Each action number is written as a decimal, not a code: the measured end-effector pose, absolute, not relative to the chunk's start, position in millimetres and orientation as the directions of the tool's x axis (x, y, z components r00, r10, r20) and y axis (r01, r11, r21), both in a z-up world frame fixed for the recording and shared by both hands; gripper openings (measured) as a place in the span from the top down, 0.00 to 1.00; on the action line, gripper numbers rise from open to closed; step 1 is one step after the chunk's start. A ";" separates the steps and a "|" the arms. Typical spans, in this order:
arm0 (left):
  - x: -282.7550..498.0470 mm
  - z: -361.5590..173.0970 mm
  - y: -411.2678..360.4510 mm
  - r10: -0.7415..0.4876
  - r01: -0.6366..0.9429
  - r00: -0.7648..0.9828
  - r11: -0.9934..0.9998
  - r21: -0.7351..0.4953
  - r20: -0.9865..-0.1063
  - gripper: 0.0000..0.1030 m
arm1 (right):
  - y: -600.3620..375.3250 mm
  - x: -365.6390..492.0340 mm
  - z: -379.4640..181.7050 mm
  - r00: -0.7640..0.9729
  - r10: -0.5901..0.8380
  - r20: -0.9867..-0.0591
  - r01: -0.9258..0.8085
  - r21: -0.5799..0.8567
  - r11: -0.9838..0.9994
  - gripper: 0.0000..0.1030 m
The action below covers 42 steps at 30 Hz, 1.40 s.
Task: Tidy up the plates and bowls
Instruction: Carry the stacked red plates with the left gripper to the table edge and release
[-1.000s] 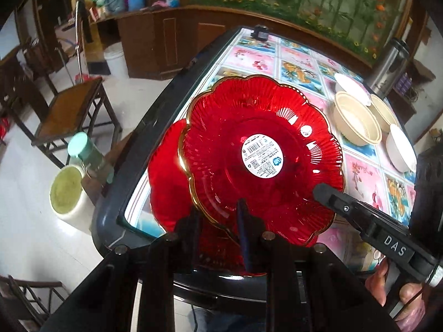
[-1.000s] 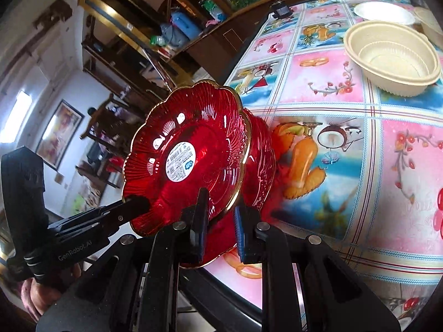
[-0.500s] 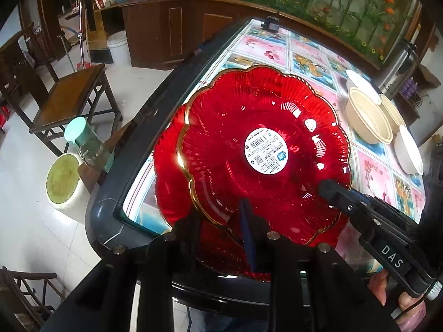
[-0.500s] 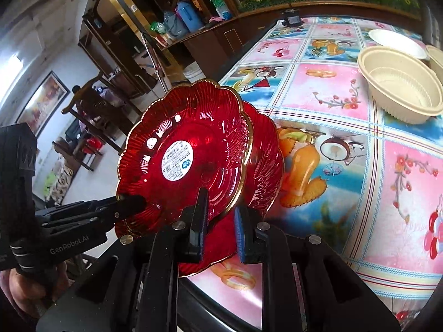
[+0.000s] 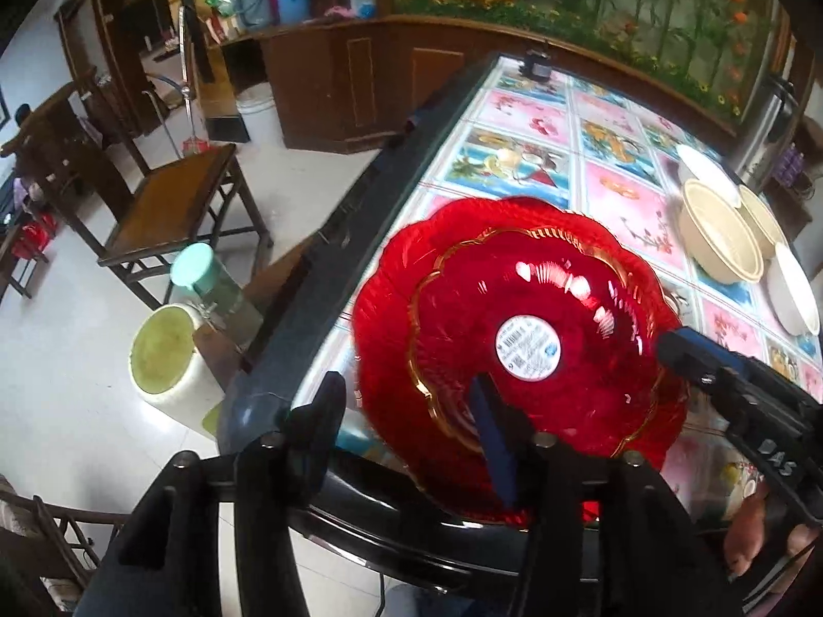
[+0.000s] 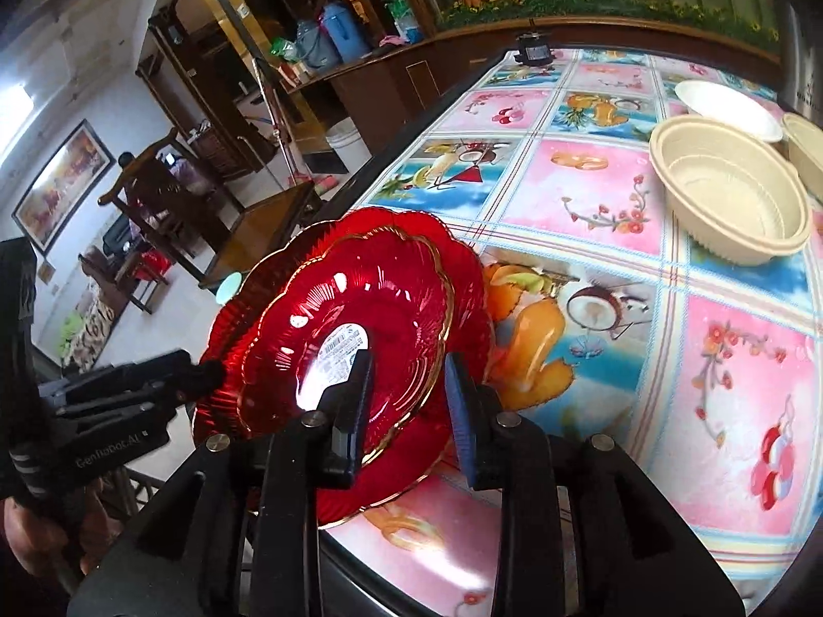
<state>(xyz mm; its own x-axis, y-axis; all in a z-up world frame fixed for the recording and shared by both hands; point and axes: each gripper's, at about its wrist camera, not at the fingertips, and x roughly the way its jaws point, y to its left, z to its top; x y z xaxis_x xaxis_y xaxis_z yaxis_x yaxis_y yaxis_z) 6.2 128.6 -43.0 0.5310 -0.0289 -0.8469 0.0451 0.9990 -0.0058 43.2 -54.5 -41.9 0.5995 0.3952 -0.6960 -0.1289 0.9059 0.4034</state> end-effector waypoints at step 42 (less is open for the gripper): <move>1.3 -37.4 -65.8 -0.145 0.278 0.604 0.960 0.037 -0.784 0.24 | -284.6 -26.2 -51.6 0.835 0.141 -0.532 0.205 0.539 0.817 0.55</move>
